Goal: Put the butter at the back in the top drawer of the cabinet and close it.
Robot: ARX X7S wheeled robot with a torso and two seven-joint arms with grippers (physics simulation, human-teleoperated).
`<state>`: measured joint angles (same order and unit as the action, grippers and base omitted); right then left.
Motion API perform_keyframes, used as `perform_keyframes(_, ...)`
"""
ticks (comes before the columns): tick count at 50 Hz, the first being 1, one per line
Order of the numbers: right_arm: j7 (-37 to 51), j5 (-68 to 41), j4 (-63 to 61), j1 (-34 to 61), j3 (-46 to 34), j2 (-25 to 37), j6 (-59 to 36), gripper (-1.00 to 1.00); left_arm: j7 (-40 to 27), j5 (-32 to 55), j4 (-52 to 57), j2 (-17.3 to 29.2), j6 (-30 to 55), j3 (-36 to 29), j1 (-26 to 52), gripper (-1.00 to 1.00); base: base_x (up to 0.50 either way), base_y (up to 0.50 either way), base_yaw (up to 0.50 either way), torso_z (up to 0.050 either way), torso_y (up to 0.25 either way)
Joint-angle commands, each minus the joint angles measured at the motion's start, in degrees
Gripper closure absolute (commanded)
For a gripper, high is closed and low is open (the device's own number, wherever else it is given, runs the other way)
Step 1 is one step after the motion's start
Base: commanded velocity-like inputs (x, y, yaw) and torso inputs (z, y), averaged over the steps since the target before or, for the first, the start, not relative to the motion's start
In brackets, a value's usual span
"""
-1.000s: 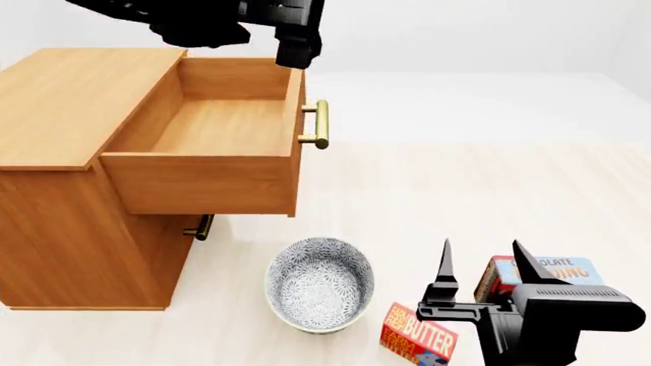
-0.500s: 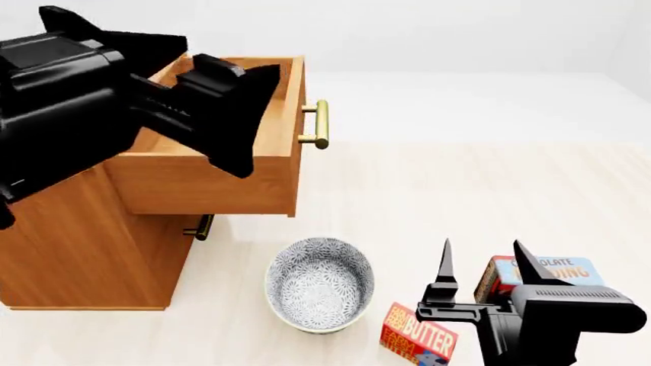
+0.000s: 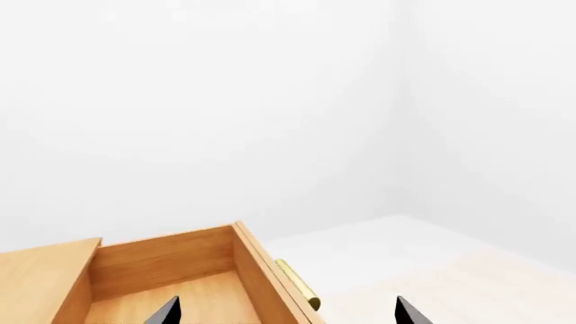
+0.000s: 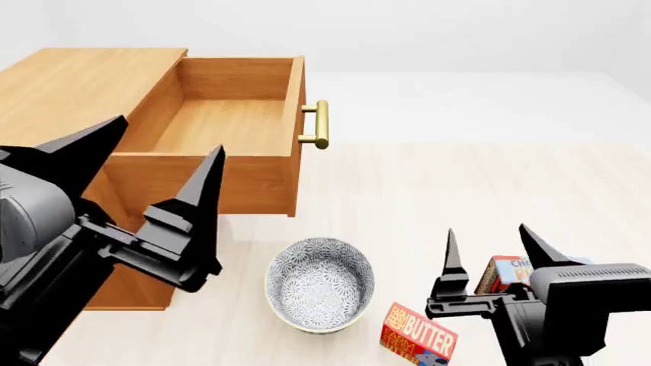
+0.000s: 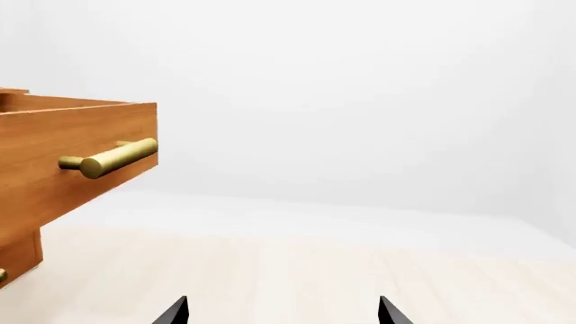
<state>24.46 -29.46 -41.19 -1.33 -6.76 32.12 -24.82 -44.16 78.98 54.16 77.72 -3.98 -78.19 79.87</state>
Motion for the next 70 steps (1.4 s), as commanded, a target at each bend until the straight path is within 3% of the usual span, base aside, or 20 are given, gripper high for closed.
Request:
perform_keyframes(1,1.0,-12.6,-9.7,5.3,5.0,8.7,-13.2,-1.00,-0.2,-10.3,2.0,3.6,-7.7,-2.8,-7.9,-1.00,0.00,0.00,0.00,0.000,0.000)
perform_keyframes(7,3.8,-31.9,-11.0,15.4,9.3,16.3,-24.7,-1.00,0.6,-11.2,2.9,5.3,-8.4,-3.0,-8.3,-1.00,0.00,0.00,0.00,0.000,0.000)
perform_keyframes(13,6.9,-51.1,-6.4,29.3,7.1,23.0,-34.0,-1.00,0.8,-12.3,4.3,6.9,-9.4,-3.2,-8.9,-1.00,0.00,0.00,0.00,0.000,0.000)
perform_keyframes(17,8.6,-62.8,-0.4,42.0,-0.3,25.3,-42.4,-1.00,0.8,-13.3,4.8,7.3,-9.7,-3.6,-9.3,-1.00,0.00,0.00,0.00,0.000,0.000)
perform_keyframes(29,8.6,-77.9,8.8,71.4,-23.7,23.1,-64.5,-1.00,1.5,-14.0,5.2,8.1,-10.8,-4.4,-9.6,-1.00,0.00,0.00,0.00,0.000,0.000)
perform_keyframes(36,-3.3,-75.0,11.2,91.6,-48.8,23.9,-65.0,-1.00,2.0,-13.3,5.0,8.4,-10.7,-4.4,-9.1,-1.00,0.00,0.00,0.00,0.000,0.000)
perform_keyframes(43,-11.9,-74.5,15.1,106.0,-66.5,21.3,-64.9,-1.00,2.3,-13.4,4.6,8.1,-10.8,-4.7,-9.3,-1.00,0.00,0.00,0.00,0.000,0.000)
perform_keyframes(53,-25.8,-65.0,17.1,111.5,-73.6,17.2,-63.8,-1.00,2.9,-13.5,4.2,8.0,-11.2,-4.9,-9.5,-1.00,0.00,0.00,0.00,0.000,0.000)
perform_keyframes(70,-27.1,-61.8,19.8,110.2,-79.4,13.5,-61.6,-1.00,3.5,-13.5,3.4,7.2,-10.9,-5.2,-9.9,-1.00,0.00,0.00,0.00,0.000,0.000)
